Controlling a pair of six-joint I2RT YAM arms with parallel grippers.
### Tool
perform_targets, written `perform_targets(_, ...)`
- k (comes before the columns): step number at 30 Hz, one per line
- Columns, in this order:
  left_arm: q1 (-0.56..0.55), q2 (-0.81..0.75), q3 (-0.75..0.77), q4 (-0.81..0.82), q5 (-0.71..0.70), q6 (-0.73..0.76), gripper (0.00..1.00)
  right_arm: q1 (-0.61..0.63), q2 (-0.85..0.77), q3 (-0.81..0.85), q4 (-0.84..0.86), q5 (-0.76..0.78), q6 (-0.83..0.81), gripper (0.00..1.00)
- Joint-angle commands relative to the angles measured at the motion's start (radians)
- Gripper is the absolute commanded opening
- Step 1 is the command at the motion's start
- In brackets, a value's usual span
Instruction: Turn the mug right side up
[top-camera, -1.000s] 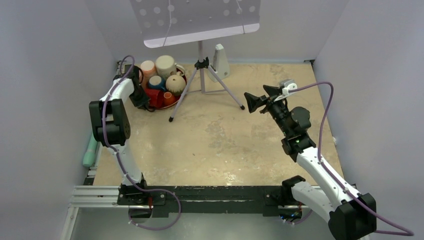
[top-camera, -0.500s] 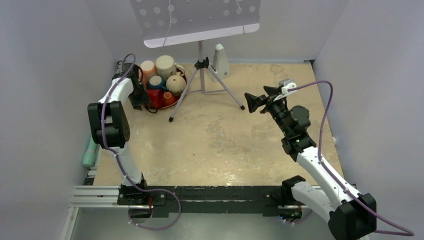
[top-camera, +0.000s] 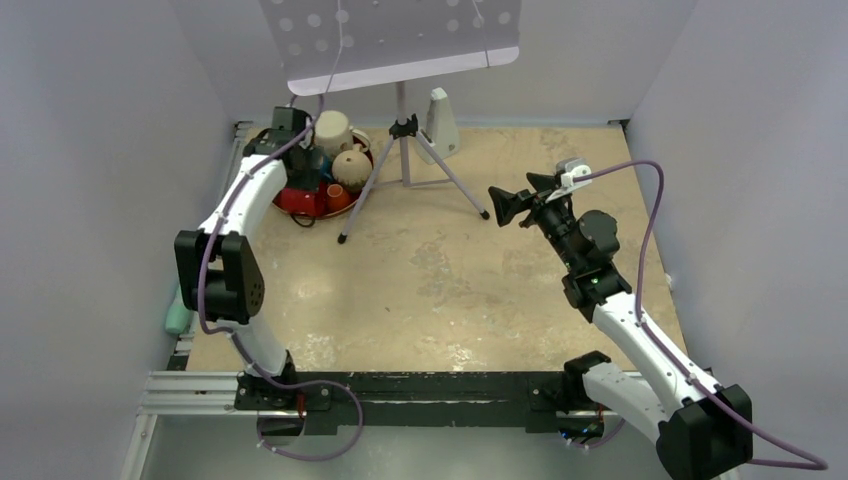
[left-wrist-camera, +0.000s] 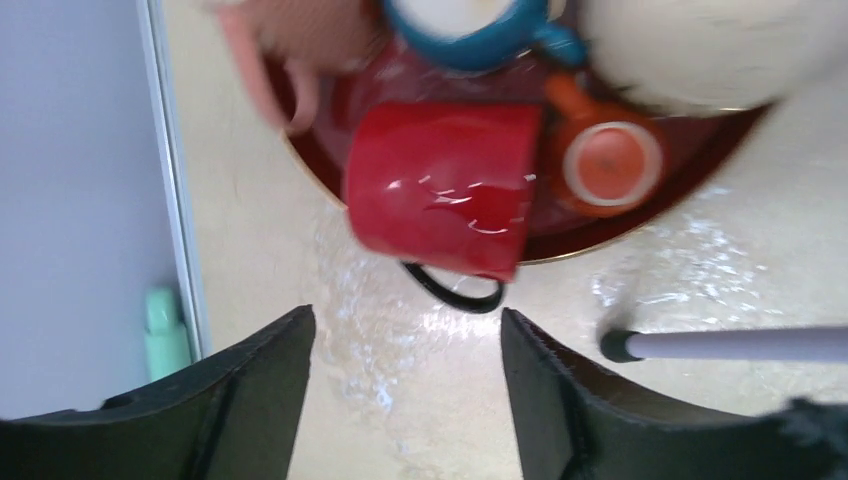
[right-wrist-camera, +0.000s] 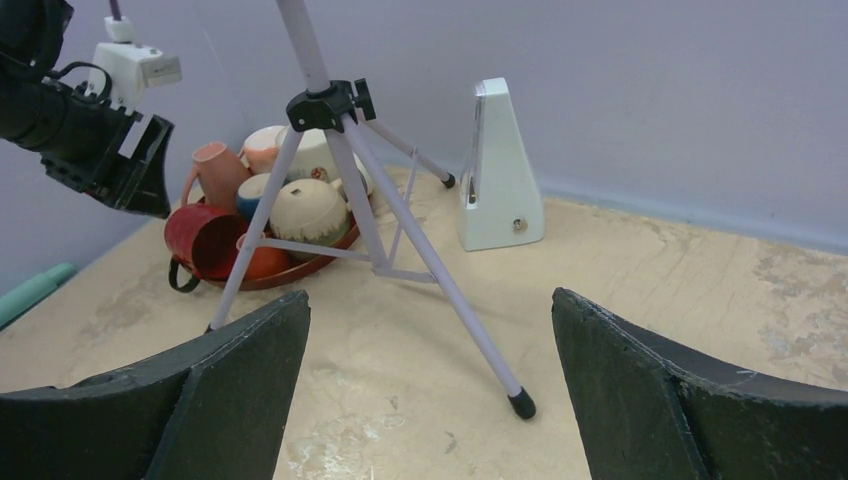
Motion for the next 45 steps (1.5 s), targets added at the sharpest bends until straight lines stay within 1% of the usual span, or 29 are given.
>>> perform_targets(1, -0.103, -0.009, 0.013, 0.098, -0.097, 0.220, 0.75, 0.005, 0.002, 0.034, 0.004, 0.015, -0.012, 0.95)
perform_targets(3, -0.125, 0.033, 0.010, 0.125, -0.148, 0.266, 0.75, 0.005, -0.002, 0.032, 0.000, 0.018, -0.012, 0.95)
perform_targets(6, -0.139, 0.092, 0.000, 0.215, -0.223, 0.354, 0.73, 0.005, -0.011, 0.024, 0.001, 0.022, -0.010, 0.95)
perform_targets(10, -0.150, 0.184, 0.035, 0.293, -0.303, 0.444, 0.70, 0.005, -0.023, 0.018, -0.002, 0.024, -0.008, 0.95)
perform_targets(14, -0.149, 0.237, 0.036, 0.289, -0.303, 0.466, 0.68, 0.005, -0.038, 0.016, -0.014, 0.040, -0.007, 0.95)
perform_targets(19, -0.146, 0.295, 0.014, 0.367, -0.359, 0.530, 0.66, 0.004, -0.064, 0.001, -0.017, 0.048, 0.000, 0.95)
perform_targets(20, -0.144, 0.303, 0.019, 0.366, -0.372, 0.536, 0.63, 0.005, -0.068, 0.001, -0.022, 0.049, 0.000, 0.95)
perform_targets(21, -0.143, 0.304, 0.021, 0.366, -0.378, 0.536, 0.57, 0.005, -0.071, 0.003, -0.026, 0.051, 0.000, 0.95)
perform_targets(22, -0.138, 0.296, 0.018, 0.361, -0.376, 0.526, 0.47, 0.006, -0.075, 0.004, -0.031, 0.055, 0.001, 0.95)
perform_targets(25, -0.132, 0.244, -0.006, 0.352, -0.353, 0.494, 0.21, 0.004, -0.090, 0.002, -0.037, 0.062, 0.003, 0.95)
perform_targets(27, -0.129, 0.224, -0.010, 0.342, -0.355, 0.484, 0.01, 0.005, -0.097, -0.003, -0.037, 0.064, 0.005, 0.95)
perform_targets(28, -0.126, 0.217, -0.005, 0.318, -0.349, 0.469, 0.00, 0.005, -0.099, -0.004, -0.036, 0.066, 0.005, 0.95)
perform_targets(30, -0.114, 0.202, 0.010, 0.234, -0.318, 0.425, 0.00, 0.004, -0.101, -0.007, -0.037, 0.066, 0.000, 0.95)
perform_targets(34, -0.087, 0.123, 0.002, 0.121, -0.257, 0.354, 0.00, 0.005, -0.099, 0.001, -0.051, 0.061, -0.005, 0.95)
perform_targets(39, -0.019, -0.002, -0.015, -0.005, -0.095, 0.257, 0.00, 0.005, -0.086, 0.011, -0.051, 0.038, -0.006, 0.95)
perform_targets(42, 0.052, -0.076, -0.045, -0.072, 0.096, 0.209, 0.00, 0.005, -0.079, 0.018, -0.048, 0.016, -0.014, 0.95)
perform_targets(45, 0.133, -0.174, -0.157, -0.092, 0.271, 0.233, 0.00, 0.006, -0.075, 0.027, -0.045, -0.005, -0.026, 0.95)
